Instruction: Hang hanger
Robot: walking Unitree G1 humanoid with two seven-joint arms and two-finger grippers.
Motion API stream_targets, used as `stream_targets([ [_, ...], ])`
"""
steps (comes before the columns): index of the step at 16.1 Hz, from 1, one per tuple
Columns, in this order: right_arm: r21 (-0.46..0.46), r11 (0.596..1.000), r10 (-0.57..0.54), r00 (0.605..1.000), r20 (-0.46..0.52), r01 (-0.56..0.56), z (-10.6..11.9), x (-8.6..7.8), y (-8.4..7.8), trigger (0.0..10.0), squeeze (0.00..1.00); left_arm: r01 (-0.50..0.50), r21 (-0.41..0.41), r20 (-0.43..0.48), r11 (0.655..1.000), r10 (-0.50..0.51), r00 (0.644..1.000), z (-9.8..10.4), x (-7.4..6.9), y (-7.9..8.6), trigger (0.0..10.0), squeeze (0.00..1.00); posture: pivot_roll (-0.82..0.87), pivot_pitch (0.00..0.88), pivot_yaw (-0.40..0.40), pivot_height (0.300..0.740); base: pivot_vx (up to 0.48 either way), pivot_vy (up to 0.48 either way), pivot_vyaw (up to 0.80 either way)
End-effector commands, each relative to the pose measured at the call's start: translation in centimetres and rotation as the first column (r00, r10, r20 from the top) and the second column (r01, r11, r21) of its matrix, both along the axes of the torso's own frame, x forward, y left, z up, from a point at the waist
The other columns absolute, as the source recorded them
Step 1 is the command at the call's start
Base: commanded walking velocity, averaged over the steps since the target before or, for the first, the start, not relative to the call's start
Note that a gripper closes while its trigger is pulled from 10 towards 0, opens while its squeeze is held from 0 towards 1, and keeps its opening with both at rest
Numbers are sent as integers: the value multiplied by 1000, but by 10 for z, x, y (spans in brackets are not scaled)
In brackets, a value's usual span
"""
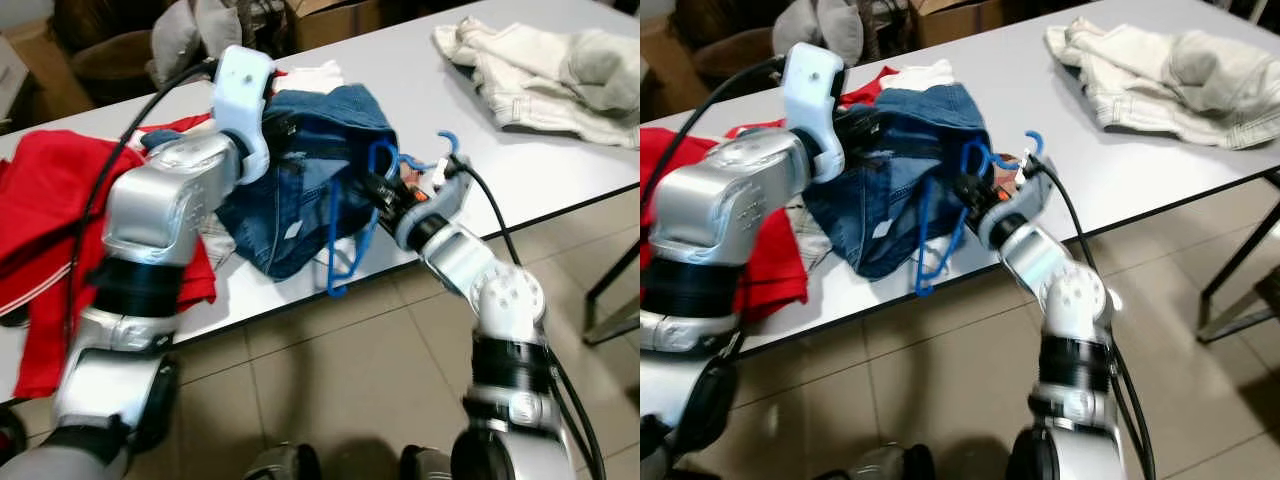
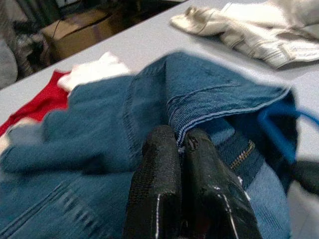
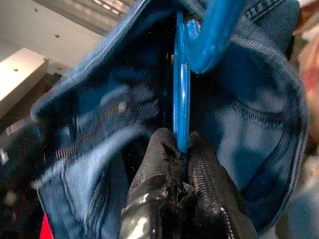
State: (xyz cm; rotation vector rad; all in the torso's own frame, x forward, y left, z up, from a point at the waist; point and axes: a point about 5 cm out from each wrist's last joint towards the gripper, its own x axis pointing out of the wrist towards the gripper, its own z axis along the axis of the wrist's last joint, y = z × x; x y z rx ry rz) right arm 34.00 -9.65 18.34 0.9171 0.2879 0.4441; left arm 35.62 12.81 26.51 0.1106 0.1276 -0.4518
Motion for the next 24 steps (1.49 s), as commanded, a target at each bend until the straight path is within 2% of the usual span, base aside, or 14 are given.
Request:
stream_targets([
  [1,43,999,9,1000,7,-10,5,5,3,10000,0,-16,22,-8,1000,17,1000,1,-4,12,0,0,-67,64,86,740,0,0,0],
  [3,57,998,20,1000,5,-20,8,13,9,10000,0,13,42,-57,999,-10,998,-4,-12,18,0,0,-55,69,77,740,0,0,0],
  [5,60,998,19,1000,3,-19,8,20,16,10000,0,47,-6,-102,999,-48,994,-3,-20,16,0,0,-47,73,77,740,0,0,0],
  [7,108,994,0,1000,-6,1,11,29,21,10000,0,130,-125,-151,984,-148,977,4,-29,4,0,0,-44,73,82,740,0,0,0],
  [9,123,992,0,1000,-8,1,13,34,25,10000,0,195,-221,-163,956,-233,959,14,-34,-8,0,0,-41,75,87,740,0,0,0],
  [10,129,992,10,1000,-3,-9,16,39,31,10000,0,256,-328,-148,909,-317,937,29,-39,-24,0,0,-41,75,87,740,0,0,0],
  [14,134,990,34,999,10,-35,20,44,44,10000,0,294,-488,-144,822,-408,902,47,-45,-39,0,0,-27,72,94,740,0,0,0],
  [15,139,989,41,999,16,-42,21,44,46,10000,0,268,-507,-157,819,-393,906,48,-44,-36,0,0,-25,71,94,740,0,0,0],
  [16,140,989,43,999,22,-46,22,45,47,10000,0,246,-471,-167,847,-360,918,48,-44,-33,0,0,-21,70,94,740,0,0,0],
  [17,138,989,49,998,30,-52,22,45,48,10000,0,217,-358,-162,908,-289,943,42,-43,-27,0,0,-19,69,95,740,0,0,0],
  [18,131,990,53,997,49,-59,22,42,50,10000,0,177,-315,-176,932,-241,954,35,-41,-23,0,0,-24,70,98,740,0,0,0],
  [20,120,992,30,998,64,-38,22,43,48,10000,0,193,-342,-185,920,-267,946,38,-43,-24,0,0,-23,68,102,740,0,0,0],
  [22,132,987,-95,993,65,86,22,51,36,10000,0,205,-390,-200,897,-300,932,44,-47,-24,0,0,-21,65,104,740,0,0,0],
  [24,168,976,-151,987,49,140,21,54,35,10000,0,219,-436,-193,873,-328,925,47,-47,-27,0,0,-20,65,107,740,0,0,0],
])
